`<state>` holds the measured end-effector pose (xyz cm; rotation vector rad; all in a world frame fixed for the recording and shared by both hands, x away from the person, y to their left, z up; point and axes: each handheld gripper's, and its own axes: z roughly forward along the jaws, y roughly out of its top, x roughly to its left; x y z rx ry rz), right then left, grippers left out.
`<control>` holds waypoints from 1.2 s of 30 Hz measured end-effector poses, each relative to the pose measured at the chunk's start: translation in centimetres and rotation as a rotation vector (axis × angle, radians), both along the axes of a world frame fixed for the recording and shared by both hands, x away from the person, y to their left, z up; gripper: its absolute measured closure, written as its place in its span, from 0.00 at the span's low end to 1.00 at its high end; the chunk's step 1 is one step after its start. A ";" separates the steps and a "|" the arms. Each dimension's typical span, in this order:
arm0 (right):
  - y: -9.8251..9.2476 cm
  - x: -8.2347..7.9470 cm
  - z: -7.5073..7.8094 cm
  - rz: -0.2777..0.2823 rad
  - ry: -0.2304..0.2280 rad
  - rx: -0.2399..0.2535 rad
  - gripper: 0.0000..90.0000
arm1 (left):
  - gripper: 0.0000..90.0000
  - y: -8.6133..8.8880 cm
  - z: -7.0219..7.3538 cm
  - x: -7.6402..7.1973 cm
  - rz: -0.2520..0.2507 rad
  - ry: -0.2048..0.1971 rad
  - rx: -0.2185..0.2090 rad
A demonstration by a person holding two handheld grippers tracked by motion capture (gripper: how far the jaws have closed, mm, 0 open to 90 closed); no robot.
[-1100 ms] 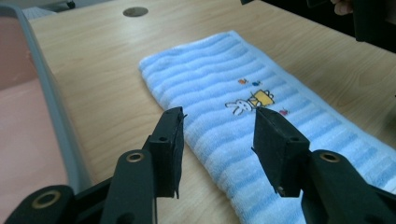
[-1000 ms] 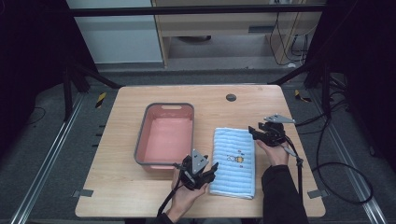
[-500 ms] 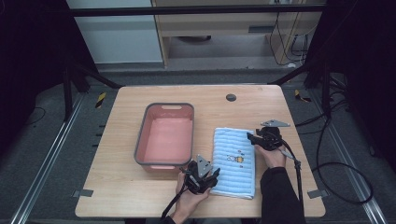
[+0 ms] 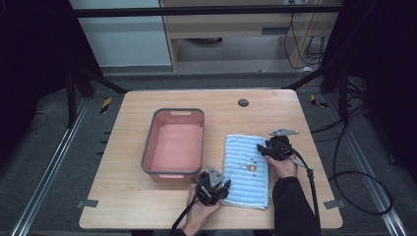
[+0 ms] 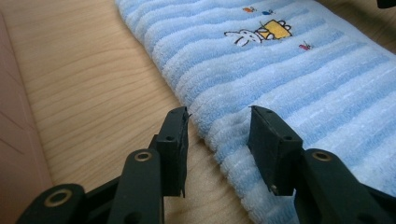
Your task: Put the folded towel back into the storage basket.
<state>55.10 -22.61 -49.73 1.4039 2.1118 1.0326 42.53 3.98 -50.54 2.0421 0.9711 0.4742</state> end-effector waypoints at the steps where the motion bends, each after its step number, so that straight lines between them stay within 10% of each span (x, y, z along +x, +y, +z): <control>1: 0.0 0.0 0.0 0.000 0.000 0.000 0.62 | 0.63 0.0 -0.1 0.0 0.003 0.005 -0.004; 23: 0.3 0.0 -0.3 0.021 0.049 0.041 0.91 | 0.91 -0.4 -0.2 0.0 0.019 0.073 -0.055; 36: 0.3 -1.2 2.8 0.041 -0.054 0.073 0.91 | 0.94 0.4 1.7 -0.5 0.000 0.043 -0.127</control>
